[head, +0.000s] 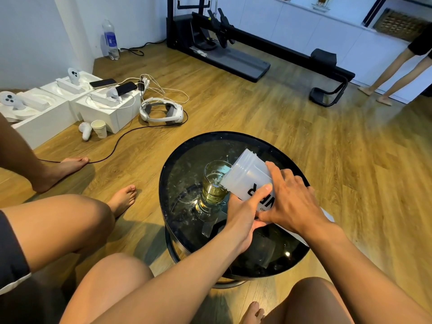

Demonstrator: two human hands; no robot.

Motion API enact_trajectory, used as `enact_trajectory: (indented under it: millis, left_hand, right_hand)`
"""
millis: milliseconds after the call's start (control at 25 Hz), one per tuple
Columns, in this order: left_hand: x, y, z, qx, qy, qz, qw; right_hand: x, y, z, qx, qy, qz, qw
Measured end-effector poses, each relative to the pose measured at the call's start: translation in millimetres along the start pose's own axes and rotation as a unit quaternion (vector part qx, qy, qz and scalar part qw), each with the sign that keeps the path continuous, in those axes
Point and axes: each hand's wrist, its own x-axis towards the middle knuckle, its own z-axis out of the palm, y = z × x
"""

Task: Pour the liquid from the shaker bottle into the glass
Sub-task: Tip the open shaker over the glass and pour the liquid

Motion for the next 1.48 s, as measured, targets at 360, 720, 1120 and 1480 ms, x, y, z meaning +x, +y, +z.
enact_trajectory:
  millis: [360,720,1120,1480]
  left_hand:
    - [-0.6,0.3,1.0,-0.002,0.005,0.0,1.0]
    - [-1.7,1.1,1.0,-0.001,0.002,0.002,1.0]
    - [-1.9,1.5,1.1,-0.007,0.005,0.0,1.0]
    - [-3.4,3.3,1.6,-0.006,0.003,0.003,1.0]
  right_hand:
    - [0.3,0.3,0.5,-0.003,-0.001,0.001,1.0]
    - [1.3,0.5,0.7,-0.003,0.003,-0.005,1.0]
    - [1.8,0.1,0.6,-0.003,0.002,-0.007,1.0]
    - [2.1,0.2,1.2,-0.006,0.005,-0.009,1.0]
